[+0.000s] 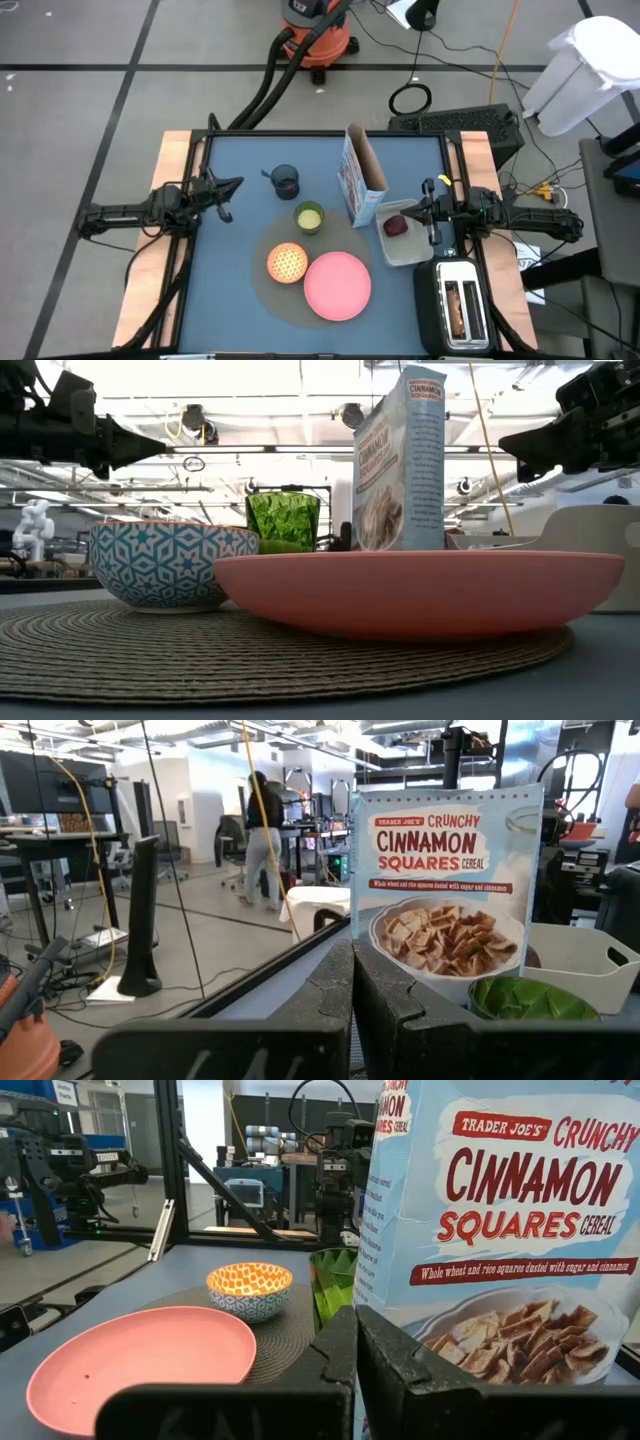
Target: Arrange a breakfast setting
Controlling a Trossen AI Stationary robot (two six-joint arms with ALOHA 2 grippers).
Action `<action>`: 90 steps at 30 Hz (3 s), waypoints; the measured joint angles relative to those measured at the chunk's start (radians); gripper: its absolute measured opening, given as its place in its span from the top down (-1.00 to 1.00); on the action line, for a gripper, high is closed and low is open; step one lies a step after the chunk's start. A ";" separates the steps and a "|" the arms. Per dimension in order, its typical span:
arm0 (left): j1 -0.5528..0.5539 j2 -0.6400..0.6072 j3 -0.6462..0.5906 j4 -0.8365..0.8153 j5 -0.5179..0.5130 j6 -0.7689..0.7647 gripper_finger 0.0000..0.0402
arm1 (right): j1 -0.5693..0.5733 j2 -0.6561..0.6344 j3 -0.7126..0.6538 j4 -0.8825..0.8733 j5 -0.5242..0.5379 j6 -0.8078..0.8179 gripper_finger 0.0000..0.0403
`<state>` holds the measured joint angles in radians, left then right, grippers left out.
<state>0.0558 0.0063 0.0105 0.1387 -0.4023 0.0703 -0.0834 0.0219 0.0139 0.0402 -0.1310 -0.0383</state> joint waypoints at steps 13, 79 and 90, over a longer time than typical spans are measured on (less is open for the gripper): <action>0.000 0.000 0.000 0.000 0.000 0.000 0.97 | 0.000 0.000 0.000 0.000 0.000 0.000 1.00; -0.054 1.456 1.504 -0.442 0.201 0.133 -0.13 | 0.000 0.000 0.000 0.014 0.000 -0.088 1.00; 0.027 1.673 1.714 -0.516 0.360 0.303 -0.13 | 0.000 0.000 0.000 0.014 0.000 -0.080 1.00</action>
<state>0.0827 1.6794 1.7247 -0.3773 -0.0424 0.3728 -0.0833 0.0219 0.0140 0.0547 -0.1310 -0.1181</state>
